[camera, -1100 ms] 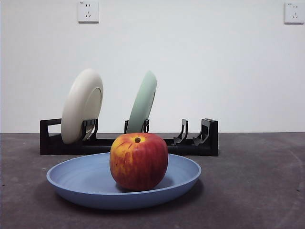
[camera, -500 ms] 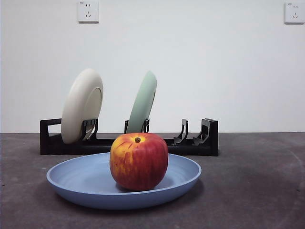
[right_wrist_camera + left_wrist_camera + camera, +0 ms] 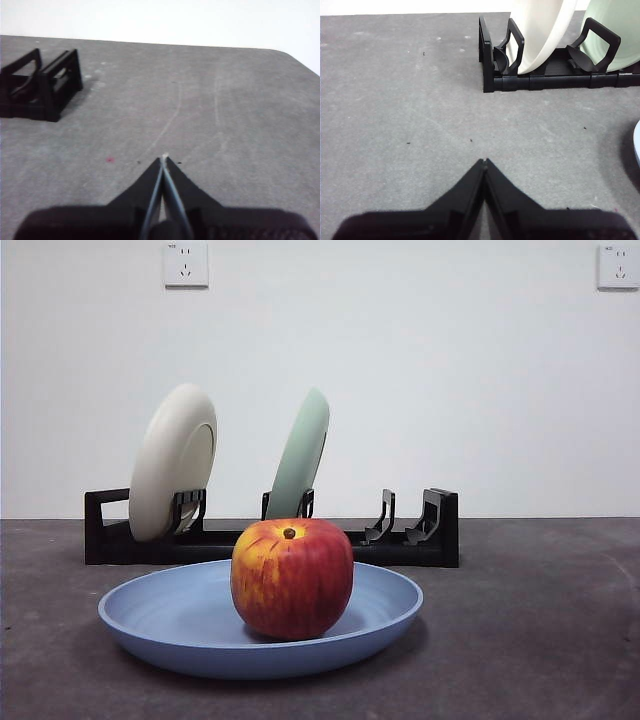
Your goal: Take the blue plate from the plate rack,put the plate on the table,take the apple from the table,put the apple in the plate
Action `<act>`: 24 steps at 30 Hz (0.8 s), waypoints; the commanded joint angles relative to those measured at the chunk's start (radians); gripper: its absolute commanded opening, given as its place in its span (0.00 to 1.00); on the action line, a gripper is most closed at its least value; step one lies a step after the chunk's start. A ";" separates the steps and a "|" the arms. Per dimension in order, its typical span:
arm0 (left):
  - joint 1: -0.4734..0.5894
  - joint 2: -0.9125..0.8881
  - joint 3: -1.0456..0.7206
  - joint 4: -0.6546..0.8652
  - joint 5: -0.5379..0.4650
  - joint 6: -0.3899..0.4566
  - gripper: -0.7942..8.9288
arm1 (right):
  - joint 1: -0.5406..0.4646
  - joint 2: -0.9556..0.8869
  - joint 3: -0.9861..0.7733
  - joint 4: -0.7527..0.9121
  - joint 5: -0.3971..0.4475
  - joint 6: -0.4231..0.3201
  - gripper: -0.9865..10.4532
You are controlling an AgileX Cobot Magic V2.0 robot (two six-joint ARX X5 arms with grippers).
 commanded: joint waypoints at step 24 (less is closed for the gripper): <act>-0.001 0.001 -0.010 0.003 0.000 -0.005 0.08 | -0.004 0.000 -0.010 0.006 0.002 0.027 0.09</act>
